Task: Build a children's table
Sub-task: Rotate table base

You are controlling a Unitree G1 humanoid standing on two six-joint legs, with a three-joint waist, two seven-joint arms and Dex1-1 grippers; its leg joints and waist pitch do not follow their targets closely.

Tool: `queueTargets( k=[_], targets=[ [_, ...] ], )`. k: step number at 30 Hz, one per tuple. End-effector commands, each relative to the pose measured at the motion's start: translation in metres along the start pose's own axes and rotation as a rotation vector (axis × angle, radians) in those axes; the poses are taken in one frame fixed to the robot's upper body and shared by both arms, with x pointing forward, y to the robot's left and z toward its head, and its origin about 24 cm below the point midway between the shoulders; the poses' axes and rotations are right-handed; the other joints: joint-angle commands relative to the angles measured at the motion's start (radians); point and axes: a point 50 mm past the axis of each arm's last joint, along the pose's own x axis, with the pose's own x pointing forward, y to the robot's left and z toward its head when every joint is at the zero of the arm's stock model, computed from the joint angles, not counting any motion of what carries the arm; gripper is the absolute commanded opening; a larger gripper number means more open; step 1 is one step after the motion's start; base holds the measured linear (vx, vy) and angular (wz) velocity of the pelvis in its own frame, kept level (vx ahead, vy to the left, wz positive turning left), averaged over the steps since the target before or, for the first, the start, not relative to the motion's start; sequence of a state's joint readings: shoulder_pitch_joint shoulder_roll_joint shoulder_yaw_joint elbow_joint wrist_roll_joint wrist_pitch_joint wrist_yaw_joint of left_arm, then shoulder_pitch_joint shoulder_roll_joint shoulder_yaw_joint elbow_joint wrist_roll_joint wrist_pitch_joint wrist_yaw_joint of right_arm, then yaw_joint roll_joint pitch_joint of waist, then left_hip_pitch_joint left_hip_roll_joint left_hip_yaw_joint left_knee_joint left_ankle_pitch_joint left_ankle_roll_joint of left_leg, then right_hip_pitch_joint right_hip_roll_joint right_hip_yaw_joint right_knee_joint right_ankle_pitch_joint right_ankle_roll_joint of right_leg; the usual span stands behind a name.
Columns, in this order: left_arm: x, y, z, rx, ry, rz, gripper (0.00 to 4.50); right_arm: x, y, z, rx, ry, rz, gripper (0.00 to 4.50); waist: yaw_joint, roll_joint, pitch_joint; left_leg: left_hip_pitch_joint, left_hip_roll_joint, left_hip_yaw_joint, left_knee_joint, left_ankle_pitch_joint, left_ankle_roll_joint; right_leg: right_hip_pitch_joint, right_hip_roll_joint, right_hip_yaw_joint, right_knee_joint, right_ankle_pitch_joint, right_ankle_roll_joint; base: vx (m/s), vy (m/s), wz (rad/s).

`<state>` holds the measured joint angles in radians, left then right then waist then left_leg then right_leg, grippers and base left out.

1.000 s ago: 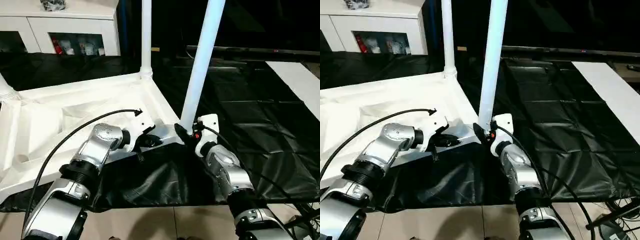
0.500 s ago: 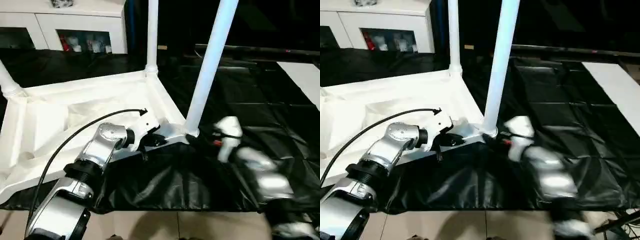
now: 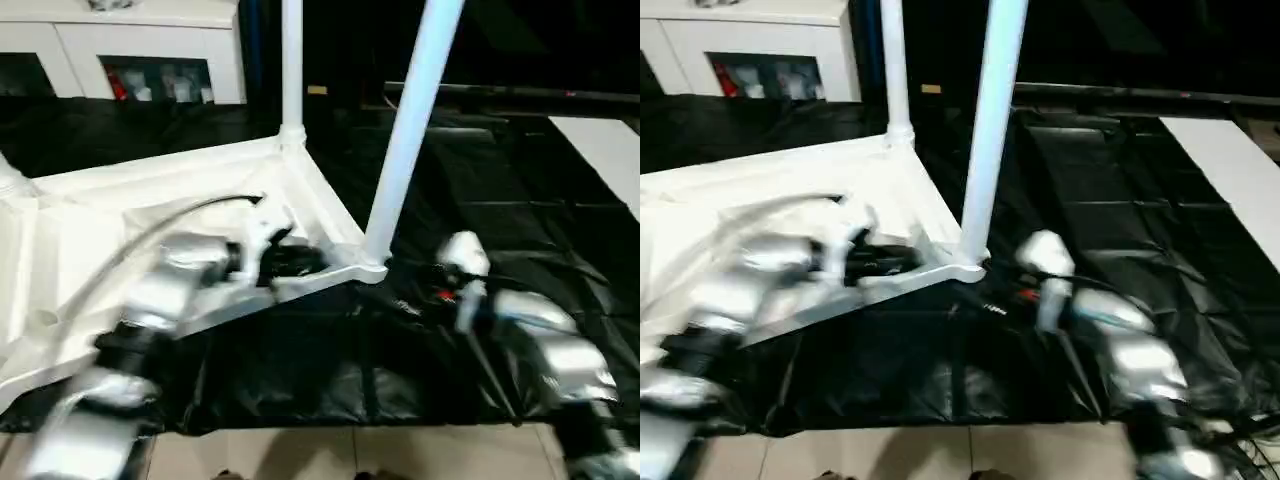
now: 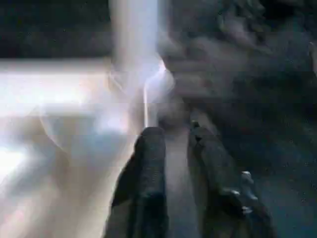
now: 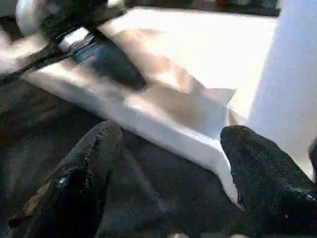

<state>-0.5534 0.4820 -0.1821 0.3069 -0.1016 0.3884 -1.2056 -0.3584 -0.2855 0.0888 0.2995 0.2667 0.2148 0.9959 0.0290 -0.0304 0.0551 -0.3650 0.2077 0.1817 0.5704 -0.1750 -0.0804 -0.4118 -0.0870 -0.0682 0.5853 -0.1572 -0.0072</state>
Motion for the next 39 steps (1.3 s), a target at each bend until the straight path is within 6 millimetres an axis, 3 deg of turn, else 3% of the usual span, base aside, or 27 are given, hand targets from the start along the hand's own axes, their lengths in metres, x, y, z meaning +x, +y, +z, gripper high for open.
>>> queueTargets(
  k=[1,3,5,6,7,8,10,13,17,20,22,24,26,29,31,35,37,39],
  targets=[
    [-0.01,-0.008,-0.002,-0.019,0.045,-0.063,1.2,0.012,0.001,-0.002,0.009,0.01,0.007,3.64,0.006,0.01,-0.068,0.013,0.024,-0.005,-0.063,-0.207,0.033,0.049,-0.048,0.038,-0.053,-0.257,-0.225,0.0,0.0,0.0],
    [-0.019,-0.013,-0.005,-0.043,0.065,-0.072,1.32,0.023,0.002,-0.001,0.024,0.001,0.009,3.64,0.009,0.013,-0.069,0.014,0.022,-0.001,-0.061,-0.167,0.033,0.047,-0.041,0.04,-0.043,-0.157,-0.257,0.0,0.0,0.0],
    [-0.03,-0.02,-0.009,-0.074,0.098,-0.074,1.36,0.038,0.004,-0.001,0.036,-0.003,0.0,3.64,0.017,0.008,-0.067,0.016,0.024,0.002,-0.06,-0.185,0.027,0.045,-0.043,0.042,-0.036,-0.145,-0.268,0.0,0.0,0.0],
    [-0.03,-0.02,-0.009,-0.074,0.098,-0.074,1.42,0.038,0.004,-0.001,0.036,-0.003,0.0,3.64,0.015,0.013,-0.063,0.009,0.023,-0.001,-0.067,-0.206,0.015,0.048,-0.044,0.041,-0.037,-0.185,-0.26,0.0,0.0,0.0],
    [-0.037,-0.022,-0.016,-0.089,0.133,-0.035,1.56,0.054,0.007,0.001,0.043,-0.016,-0.001,3.64,0.018,0.015,-0.064,0.022,0.026,0.0,-0.064,-0.235,0.0,0.038,-0.046,0.042,-0.04,-0.205,-0.254,0.0,0.0,0.0],
    [-0.037,-0.022,-0.016,-0.089,0.133,-0.035,1.56,0.054,0.007,0.001,0.043,-0.016,-0.001,3.64,0.014,0.014,-0.059,0.017,0.023,-0.001,-0.067,-0.248,-0.003,0.04,-0.042,0.043,-0.043,-0.226,-0.248,0.0,0.0,0.0],
    [-0.041,-0.021,-0.023,-0.108,0.166,0.025,1.79,0.069,0.008,0.003,0.051,-0.031,-0.034,3.64,0.016,0.01,-0.058,0.021,0.022,-0.002,-0.069,-0.273,-0.02,0.037,-0.046,0.045,-0.048,-0.282,-0.224,0.0,0.0,0.0],
    [-0.045,-0.028,-0.037,-0.158,0.24,0.057,2.05,0.093,0.005,0.007,0.09,-0.054,-0.154,3.64,0.014,-0.004,-0.059,0.015,0.023,-0.006,-0.072,-0.269,-0.036,0.039,-0.05,0.046,-0.043,-0.311,-0.208,0.0,0.0,0.0],
    [-0.046,-0.036,-0.048,-0.177,0.296,0.099,2.31,0.106,-0.007,0.017,0.19,-0.13,-0.339,3.64,0.016,0.003,-0.06,0.025,0.023,-0.005,-0.072,-0.283,-0.053,0.031,-0.046,0.048,-0.044,-0.287,-0.202,0.0,0.0,0.0],
    [-0.047,-0.034,-0.052,-0.16,0.299,0.167,2.48,0.106,-0.017,0.021,0.247,-0.169,-0.472,3.64,0.019,0.003,-0.062,0.028,0.02,-0.002,-0.07,-0.283,-0.059,0.03,-0.04,0.048,-0.04,-0.248,-0.197,0.0,0.0,0.0],
    [-0.049,-0.029,-0.053,-0.146,0.29,0.244,2.56,0.104,-0.025,0.025,0.275,-0.201,-0.587,3.64,0.022,-0.001,-0.064,0.021,0.017,-0.002,-0.069,-0.268,-0.057,0.036,-0.038,0.047,-0.035,-0.219,-0.192,0.0,0.0,0.0],
    [-0.053,-0.021,-0.056,-0.132,0.286,0.345,2.56,0.098,-0.036,0.025,0.283,-0.197,-0.741,3.64,0.028,0.004,-0.064,0.024,0.017,-0.001,-0.068,-0.274,-0.062,0.032,-0.039,0.047,-0.036,-0.221,-0.189,0.0,0.0,0.0],
    [-0.053,-0.02,-0.056,-0.13,0.284,0.359,2.56,0.096,-0.038,0.024,0.277,-0.191,-0.768,3.64,0.033,0.003,-0.062,0.028,0.015,0.002,-0.065,-0.301,-0.064,0.025,-0.037,0.048,-0.039,-0.247,-0.18,0.0,0.0,0.0],
    [-0.054,-0.02,-0.056,-0.134,0.284,0.376,2.56,0.093,-0.043,0.022,0.277,-0.179,-0.825,3.64,0.038,0.001,-0.061,0.022,0.015,-0.002,-0.068,-0.326,-0.068,0.029,-0.039,0.047,-0.041,-0.306,-0.151,0.0,0.0,0.0],
    [-0.057,-0.02,-0.058,-0.107,0.288,0.422,2.56,0.079,-0.055,0.019,0.309,-0.188,-0.923,3.64,0.042,-0.002,-0.061,0.023,0.015,-0.004,-0.067,-0.335,-0.068,0.027,-0.039,0.046,-0.042,-0.319,-0.144,0.0,0.0,0.0],
    [-0.06,-0.02,-0.056,-0.109,0.245,0.475,2.56,0.063,-0.067,0.021,0.243,-0.176,-0.989,3.64,0.052,0.004,-0.063,0.029,0.015,0.0,-0.063,-0.334,-0.07,0.021,-0.035,0.046,-0.037,-0.274,-0.153,0.0,0.0,0.0],
    [-0.063,-0.02,-0.055,-0.114,0.213,0.509,2.56,0.056,-0.072,0.022,0.213,-0.173,-0.999,3.64,0.052,0.006,-0.066,0.018,0.014,-0.003,-0.063,-0.313,-0.065,0.031,-0.034,0.045,-0.032,-0.243,-0.156,0.0,0.0,0.0],
    [-0.065,-0.02,-0.055,-0.122,0.193,0.535,2.56,0.052,-0.074,0.023,0.201,-0.169,-1.008,3.64,0.051,0.006,-0.066,0.014,0.015,-0.003,-0.062,-0.301,-0.063,0.033,-0.034,0.044,-0.029,-0.214,-0.162,0.0,0.0,0.0]
  ],
)
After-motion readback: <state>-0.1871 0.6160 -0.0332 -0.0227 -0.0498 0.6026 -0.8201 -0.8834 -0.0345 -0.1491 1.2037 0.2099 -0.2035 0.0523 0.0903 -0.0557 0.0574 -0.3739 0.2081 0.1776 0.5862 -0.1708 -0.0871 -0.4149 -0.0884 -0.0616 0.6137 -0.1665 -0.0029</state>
